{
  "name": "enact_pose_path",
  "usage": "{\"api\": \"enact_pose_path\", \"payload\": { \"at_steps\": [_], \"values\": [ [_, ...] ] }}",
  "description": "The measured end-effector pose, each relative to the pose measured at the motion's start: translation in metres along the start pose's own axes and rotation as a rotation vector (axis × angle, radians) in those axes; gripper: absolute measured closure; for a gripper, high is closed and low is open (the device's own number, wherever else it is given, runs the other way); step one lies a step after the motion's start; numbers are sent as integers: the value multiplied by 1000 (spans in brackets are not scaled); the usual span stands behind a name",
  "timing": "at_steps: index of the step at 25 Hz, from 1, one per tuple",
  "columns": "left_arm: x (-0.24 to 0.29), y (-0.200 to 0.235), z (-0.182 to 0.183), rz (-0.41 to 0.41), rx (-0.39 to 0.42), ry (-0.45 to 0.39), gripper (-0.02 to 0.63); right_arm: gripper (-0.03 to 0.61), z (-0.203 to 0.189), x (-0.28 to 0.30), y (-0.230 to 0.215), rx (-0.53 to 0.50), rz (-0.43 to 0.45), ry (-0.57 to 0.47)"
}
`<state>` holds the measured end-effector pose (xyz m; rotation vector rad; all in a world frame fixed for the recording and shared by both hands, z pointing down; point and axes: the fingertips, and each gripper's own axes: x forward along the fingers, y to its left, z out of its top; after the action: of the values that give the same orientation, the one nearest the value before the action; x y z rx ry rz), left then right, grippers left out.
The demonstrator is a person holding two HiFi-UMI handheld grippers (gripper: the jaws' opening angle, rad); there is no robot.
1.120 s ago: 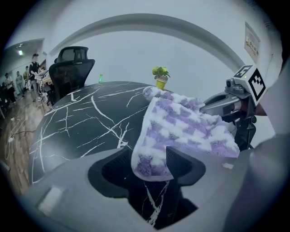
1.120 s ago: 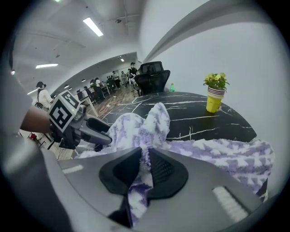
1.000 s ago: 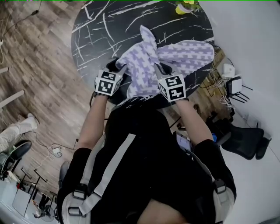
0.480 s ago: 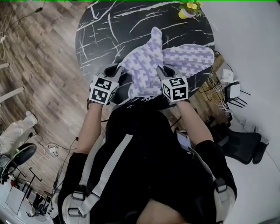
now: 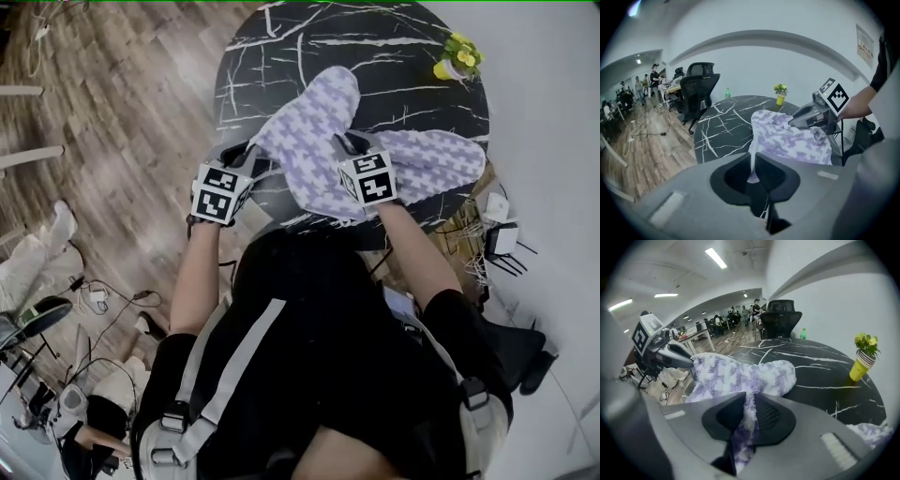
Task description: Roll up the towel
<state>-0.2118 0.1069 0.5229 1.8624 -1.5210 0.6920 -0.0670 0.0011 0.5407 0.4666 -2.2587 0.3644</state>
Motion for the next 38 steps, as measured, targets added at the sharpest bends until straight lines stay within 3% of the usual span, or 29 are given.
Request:
{"api": "enact_pose_path", "payload": {
  "at_steps": [6,9,11,16,26,30,34,38],
  "values": [
    [-17,49,-29,56,-21,41,577,518,25,40,23,-54,9,45],
    [-20,62,-40,42,-42,61,577,517,33,53,34,-77,7,70],
    [-22,67,-46,33,-49,61,577,469,41,56,41,-97,4,74],
    [-20,69,-62,4,-64,65,577,440,77,57,45,-154,-14,25],
    [-16,72,-66,-27,-79,68,577,400,110,120,16,-265,-35,153],
    [-14,75,-68,-30,-85,76,577,400,112,140,-10,-273,-91,224],
    [-11,79,-67,-37,-90,81,577,400,119,161,-21,-287,-87,227],
    [-8,82,-68,-46,-100,88,577,388,109,167,-36,-247,-102,293]
  ]
}}
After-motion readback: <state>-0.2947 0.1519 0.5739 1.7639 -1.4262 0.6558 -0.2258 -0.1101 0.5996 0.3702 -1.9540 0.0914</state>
